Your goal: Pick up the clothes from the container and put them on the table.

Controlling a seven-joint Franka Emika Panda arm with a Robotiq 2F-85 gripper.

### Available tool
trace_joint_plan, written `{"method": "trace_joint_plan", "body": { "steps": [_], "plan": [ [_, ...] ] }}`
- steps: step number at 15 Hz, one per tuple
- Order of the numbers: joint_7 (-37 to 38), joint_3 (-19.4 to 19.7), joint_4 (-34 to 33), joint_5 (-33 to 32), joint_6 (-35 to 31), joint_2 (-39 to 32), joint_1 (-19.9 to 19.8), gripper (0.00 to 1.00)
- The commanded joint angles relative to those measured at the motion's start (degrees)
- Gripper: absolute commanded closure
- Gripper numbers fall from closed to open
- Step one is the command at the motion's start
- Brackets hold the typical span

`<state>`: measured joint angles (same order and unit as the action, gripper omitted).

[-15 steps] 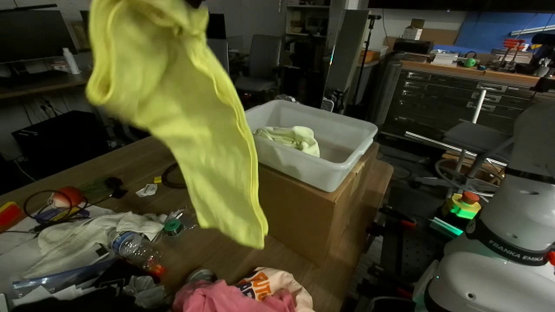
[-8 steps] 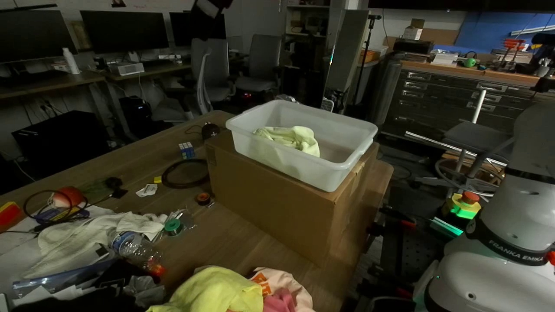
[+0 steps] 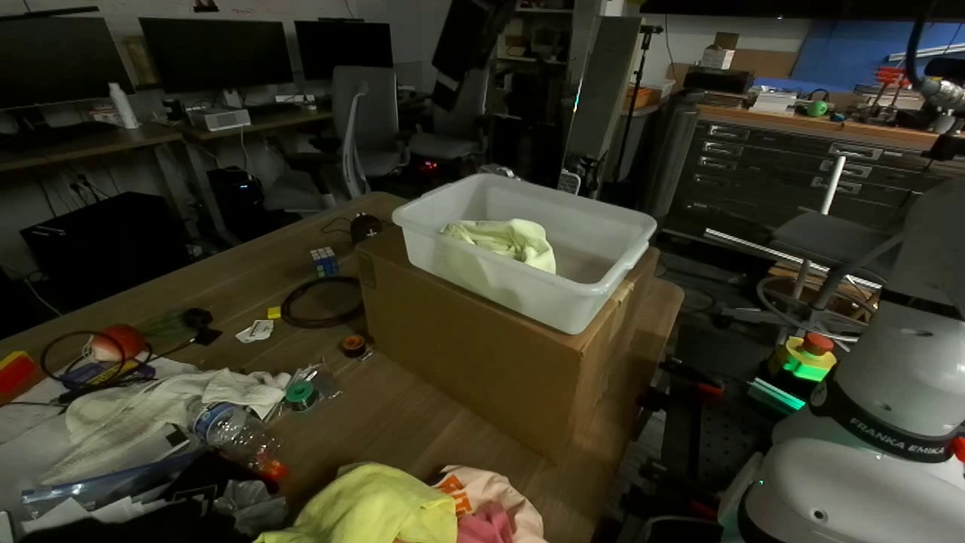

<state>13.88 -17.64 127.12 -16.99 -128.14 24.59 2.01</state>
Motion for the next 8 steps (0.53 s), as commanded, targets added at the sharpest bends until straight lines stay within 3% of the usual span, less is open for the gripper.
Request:
{"method": "trace_joint_plan", "body": {
  "steps": [1,8],
  "plan": [
    [4.85,1.45,3.27,-2.87,3.60,-0.04,-2.18,0.00],
    [7.32,6.31,10.70,0.03,5.69,-2.42,-2.95,0.00]
  ]
}}
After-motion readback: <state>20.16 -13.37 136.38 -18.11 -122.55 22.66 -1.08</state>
